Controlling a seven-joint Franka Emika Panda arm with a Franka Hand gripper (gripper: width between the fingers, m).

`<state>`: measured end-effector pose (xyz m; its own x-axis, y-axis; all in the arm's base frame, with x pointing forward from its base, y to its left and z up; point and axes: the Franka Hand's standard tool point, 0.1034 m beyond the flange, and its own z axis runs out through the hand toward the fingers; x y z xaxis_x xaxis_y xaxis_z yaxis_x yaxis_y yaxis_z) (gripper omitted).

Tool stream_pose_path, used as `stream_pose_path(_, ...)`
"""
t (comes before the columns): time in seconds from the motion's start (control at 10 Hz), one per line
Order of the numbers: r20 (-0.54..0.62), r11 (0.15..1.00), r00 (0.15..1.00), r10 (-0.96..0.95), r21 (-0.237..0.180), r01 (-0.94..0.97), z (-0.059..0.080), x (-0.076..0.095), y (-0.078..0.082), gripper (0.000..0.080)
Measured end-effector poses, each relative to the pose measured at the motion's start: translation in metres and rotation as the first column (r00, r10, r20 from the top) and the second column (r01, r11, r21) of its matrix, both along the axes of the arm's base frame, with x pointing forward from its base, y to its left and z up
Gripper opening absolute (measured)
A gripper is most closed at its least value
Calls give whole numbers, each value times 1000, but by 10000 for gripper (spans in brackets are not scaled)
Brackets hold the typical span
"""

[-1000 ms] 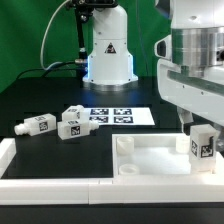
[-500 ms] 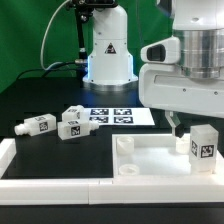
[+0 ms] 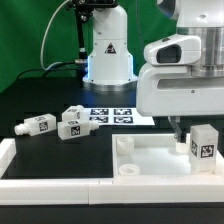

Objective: Assemble one leg

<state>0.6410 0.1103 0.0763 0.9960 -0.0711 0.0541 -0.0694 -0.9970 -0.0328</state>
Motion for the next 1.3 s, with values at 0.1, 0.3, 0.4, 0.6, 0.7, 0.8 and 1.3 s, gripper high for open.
stream_pose_path(0.1,0,1000,1000,-2,0,2,0,0,0,389)
stream_pose_path(0.3,-5,990,990,-140,9,140,0,0,0,284)
stream_pose_path(0.4,-7,983,983,-185,11,185,0,0,0,284)
stream_pose_path(0.6,-14,899,900,-436,19,437,-1,-1,1,284)
stream_pose_path(0.7,-28,825,825,-564,19,565,-1,-2,1,284)
stream_pose_path(0.8,-37,715,715,-698,23,699,-1,-1,0,284)
stream_pose_path(1.3,-79,179,182,-980,41,983,-2,0,5,284)
